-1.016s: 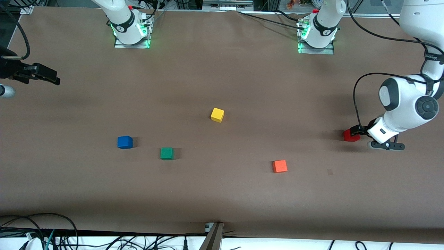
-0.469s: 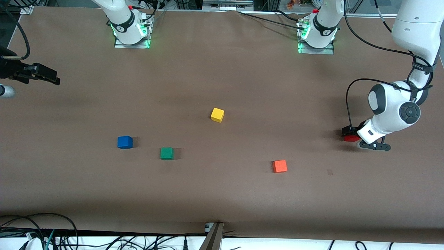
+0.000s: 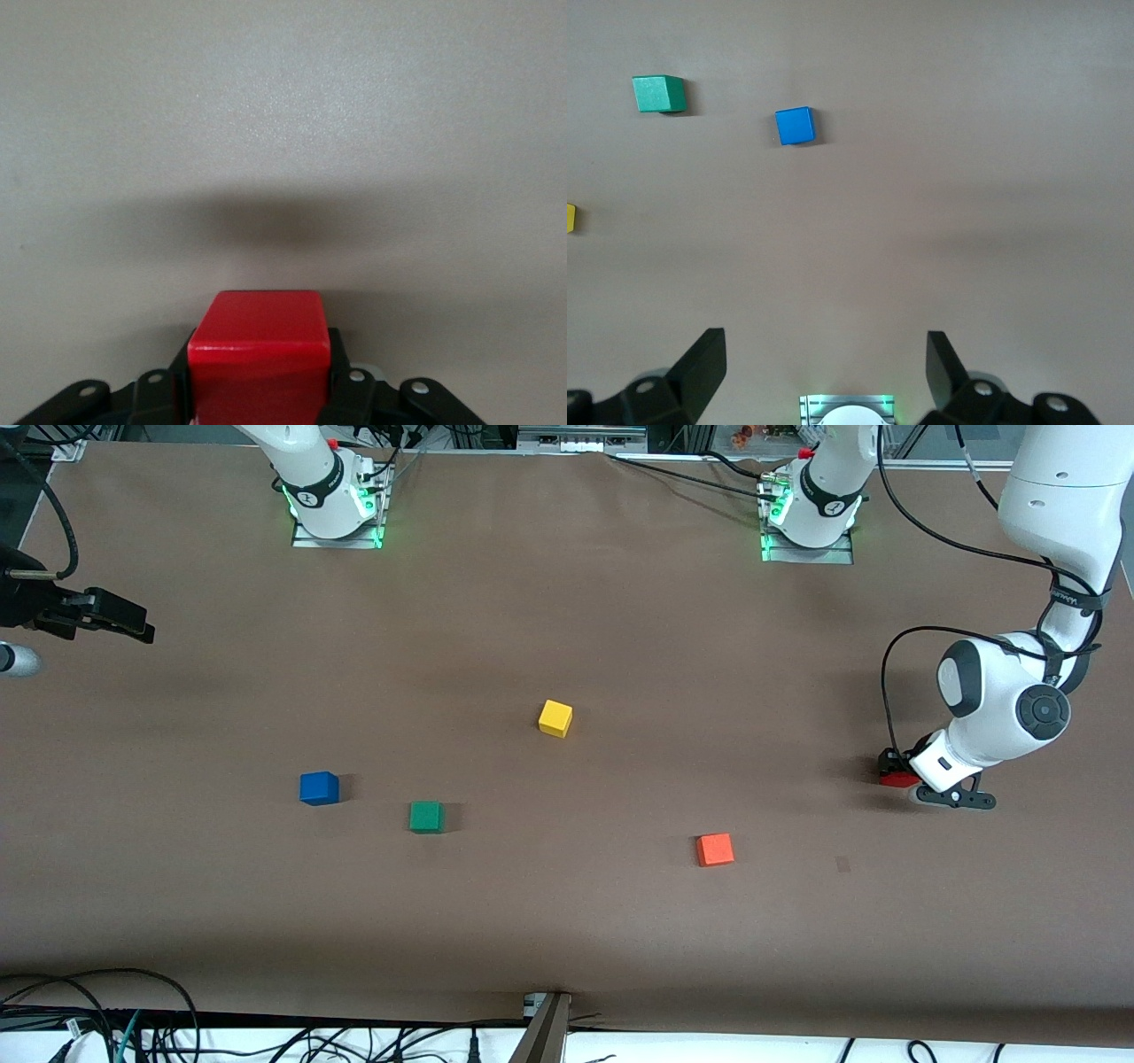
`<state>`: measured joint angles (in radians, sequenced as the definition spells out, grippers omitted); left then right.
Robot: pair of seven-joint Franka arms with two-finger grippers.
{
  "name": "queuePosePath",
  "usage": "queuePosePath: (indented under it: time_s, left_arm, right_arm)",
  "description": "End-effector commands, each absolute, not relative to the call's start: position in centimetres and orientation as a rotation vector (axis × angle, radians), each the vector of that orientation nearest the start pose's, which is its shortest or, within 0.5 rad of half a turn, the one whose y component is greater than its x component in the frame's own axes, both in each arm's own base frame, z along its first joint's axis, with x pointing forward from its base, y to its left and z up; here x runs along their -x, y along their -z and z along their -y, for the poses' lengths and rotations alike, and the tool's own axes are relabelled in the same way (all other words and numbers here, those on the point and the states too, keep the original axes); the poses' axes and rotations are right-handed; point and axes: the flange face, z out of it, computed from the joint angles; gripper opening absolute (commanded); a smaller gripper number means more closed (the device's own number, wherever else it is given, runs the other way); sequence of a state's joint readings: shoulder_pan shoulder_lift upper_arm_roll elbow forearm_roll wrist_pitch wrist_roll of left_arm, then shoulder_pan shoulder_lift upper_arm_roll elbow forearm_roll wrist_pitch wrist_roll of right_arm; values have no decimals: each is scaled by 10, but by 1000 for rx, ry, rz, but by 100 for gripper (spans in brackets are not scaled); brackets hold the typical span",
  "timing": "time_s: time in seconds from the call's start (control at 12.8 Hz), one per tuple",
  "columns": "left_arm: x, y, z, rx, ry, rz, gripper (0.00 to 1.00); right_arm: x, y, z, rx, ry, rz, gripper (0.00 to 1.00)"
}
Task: Pass red block to right arm, stack on blue
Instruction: 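Lift the red cube with the left gripper while the right gripper reaches inward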
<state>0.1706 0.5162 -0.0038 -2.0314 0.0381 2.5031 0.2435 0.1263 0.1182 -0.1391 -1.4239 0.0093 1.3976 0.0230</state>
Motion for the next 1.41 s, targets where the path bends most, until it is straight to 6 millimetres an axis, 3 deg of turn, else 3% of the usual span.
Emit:
queuePosePath:
  time_s: [0.0, 0.47, 0.86, 1.17, 1.33]
  left_arm:
    - [-591, -205, -97, 3111, -27, -219, 0]
    - [-619, -255, -94, 3082, -29, -566, 1]
    - [-647, -309, -90, 3207, 0, -798, 5]
    - [-650, -309, -54, 3374, 209, -1095, 6]
    - [-654, -310, -18, 3402, 359, -1285, 6]
  right_arm:
    - [-574, -617, 3, 3123, -214, -46, 100]
    - [-577, -613, 2, 3123, -216, -50, 100]
    - [-590, -587, -8, 3130, -277, -33, 100]
    - [-596, -571, -23, 3124, -320, 3, 100]
    - [-603, -554, -33, 3097, -356, 23, 100]
